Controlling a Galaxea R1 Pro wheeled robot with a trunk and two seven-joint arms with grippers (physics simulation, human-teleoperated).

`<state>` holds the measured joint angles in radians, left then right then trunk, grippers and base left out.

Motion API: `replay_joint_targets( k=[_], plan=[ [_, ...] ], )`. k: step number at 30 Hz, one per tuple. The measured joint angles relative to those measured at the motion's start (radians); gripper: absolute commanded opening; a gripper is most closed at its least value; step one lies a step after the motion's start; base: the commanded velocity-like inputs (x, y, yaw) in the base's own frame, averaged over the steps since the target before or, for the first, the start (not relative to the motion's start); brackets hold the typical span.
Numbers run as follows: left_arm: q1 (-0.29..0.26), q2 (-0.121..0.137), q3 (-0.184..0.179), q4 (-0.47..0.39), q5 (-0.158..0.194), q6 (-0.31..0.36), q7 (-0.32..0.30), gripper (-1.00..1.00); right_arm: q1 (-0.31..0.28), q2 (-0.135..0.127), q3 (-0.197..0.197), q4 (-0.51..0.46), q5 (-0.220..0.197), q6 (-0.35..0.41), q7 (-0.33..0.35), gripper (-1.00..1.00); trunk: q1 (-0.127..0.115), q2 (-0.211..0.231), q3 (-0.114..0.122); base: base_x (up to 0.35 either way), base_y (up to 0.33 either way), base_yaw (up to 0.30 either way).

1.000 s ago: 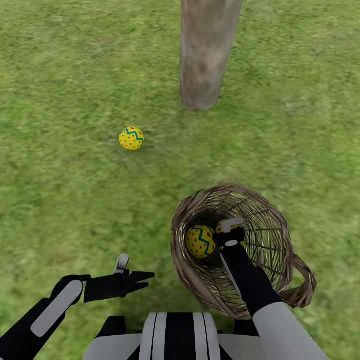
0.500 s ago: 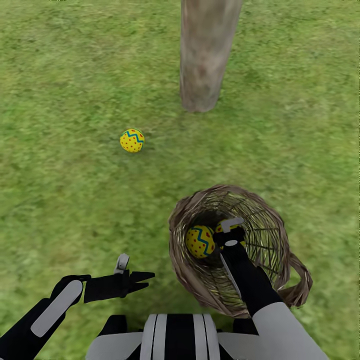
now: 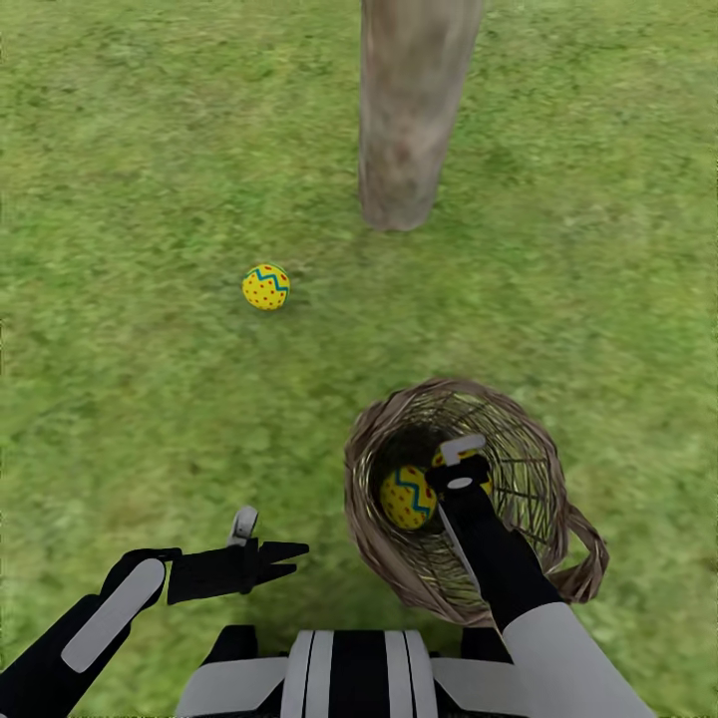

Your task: Take the three Easter eggs out of the wicker basket on the lawn in the garden, then place them on the lawn next to a single tree (choose any tree) so that all three eggs are next to the same tree and none are left in the basket.

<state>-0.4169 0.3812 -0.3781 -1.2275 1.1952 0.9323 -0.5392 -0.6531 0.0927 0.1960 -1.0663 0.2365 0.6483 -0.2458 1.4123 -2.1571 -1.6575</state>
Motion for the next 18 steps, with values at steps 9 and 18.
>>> replay_joint_targets(
  k=[9,18],
  plan=[
    [0.000,0.000,-0.001,0.001,0.000,0.000,0.000,1.00,0.000,-0.001,0.000,-0.022,0.000,0.002,0.002,-1.00,-0.035,0.063,0.041,0.000,0.000,0.000],
    [0.000,-0.002,0.000,0.003,0.000,0.001,0.004,1.00,0.000,0.000,0.000,-0.022,0.000,0.002,0.002,-1.00,-0.069,0.126,0.083,-0.036,0.000,0.000]
  ],
)
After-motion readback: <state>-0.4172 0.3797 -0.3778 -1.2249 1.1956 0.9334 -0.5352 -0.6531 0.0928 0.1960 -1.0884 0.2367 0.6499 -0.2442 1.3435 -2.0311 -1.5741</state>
